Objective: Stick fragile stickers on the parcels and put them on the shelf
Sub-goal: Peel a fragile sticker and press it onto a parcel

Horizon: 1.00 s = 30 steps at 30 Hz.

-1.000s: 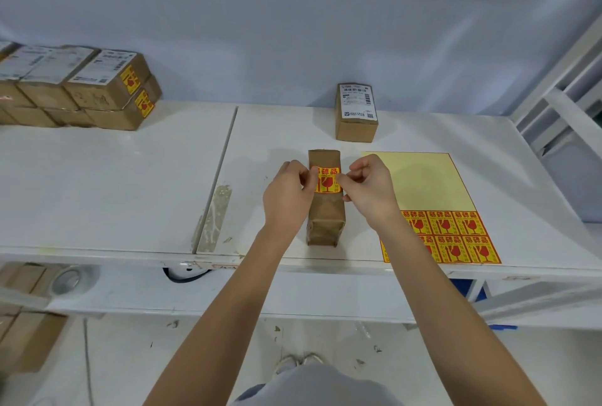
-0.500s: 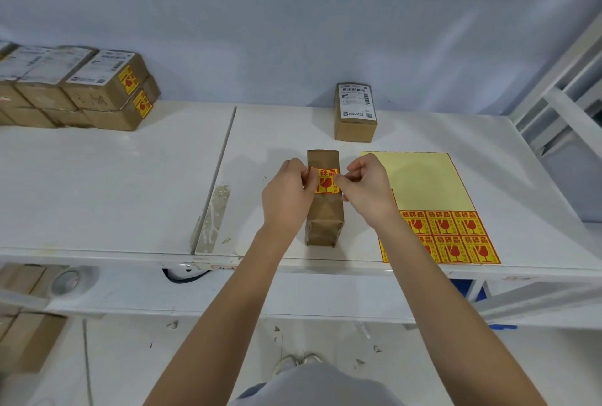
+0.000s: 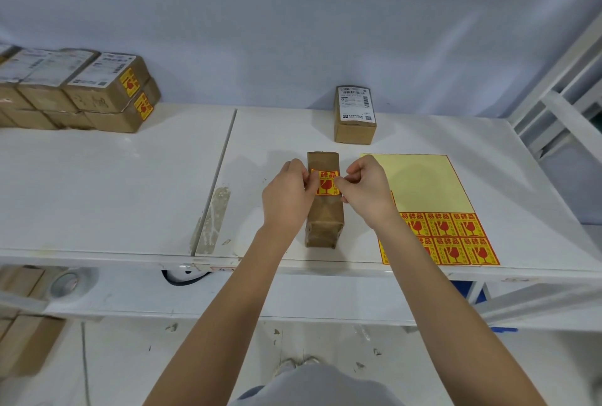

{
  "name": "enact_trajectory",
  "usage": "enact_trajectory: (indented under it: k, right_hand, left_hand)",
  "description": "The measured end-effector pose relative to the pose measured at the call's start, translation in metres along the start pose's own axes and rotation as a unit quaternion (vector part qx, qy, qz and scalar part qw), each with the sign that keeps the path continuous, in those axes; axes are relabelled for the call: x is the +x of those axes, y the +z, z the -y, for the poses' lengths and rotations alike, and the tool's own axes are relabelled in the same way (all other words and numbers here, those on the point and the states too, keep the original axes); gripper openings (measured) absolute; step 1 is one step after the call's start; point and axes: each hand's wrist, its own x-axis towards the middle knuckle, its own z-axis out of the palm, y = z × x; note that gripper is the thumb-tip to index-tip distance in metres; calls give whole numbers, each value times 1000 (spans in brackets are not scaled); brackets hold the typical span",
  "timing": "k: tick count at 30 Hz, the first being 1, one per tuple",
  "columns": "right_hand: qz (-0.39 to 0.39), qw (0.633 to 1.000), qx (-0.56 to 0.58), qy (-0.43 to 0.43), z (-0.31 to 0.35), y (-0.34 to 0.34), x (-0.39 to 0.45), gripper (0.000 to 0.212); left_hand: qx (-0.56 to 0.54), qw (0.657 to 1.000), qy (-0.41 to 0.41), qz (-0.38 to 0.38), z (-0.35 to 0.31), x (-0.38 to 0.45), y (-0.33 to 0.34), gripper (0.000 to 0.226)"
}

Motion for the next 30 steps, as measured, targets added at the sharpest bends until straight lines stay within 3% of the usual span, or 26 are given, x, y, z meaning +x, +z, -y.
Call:
enact_trajectory:
  k: [5, 8, 11, 14, 20, 30]
  right_hand:
    - [12, 999, -31, 4, 3, -1, -2, 25]
    - [-5, 989, -144, -41, 3, 0, -7, 15]
    - [-50, 964, -224, -137, -8, 4, -18, 27]
    - [-12, 926, -303, -223, -15, 8, -25, 43]
    - [125, 893, -404, -154, -10, 3, -31, 57]
    - [133, 909, -387, -81, -9, 5, -37, 66]
  left_hand:
    - [22, 1000, 2, 6, -3, 1, -3, 25]
    - [30, 1000, 3, 9, -3, 0, -4, 24]
    - [32, 999, 6, 9, -3, 1, -4, 24]
    - [24, 1000, 15, 8, -2, 1, -3, 24]
    - [46, 999, 22, 13, -1, 2, -4, 24]
    - [169, 983, 67, 18, 6, 11, -10, 41]
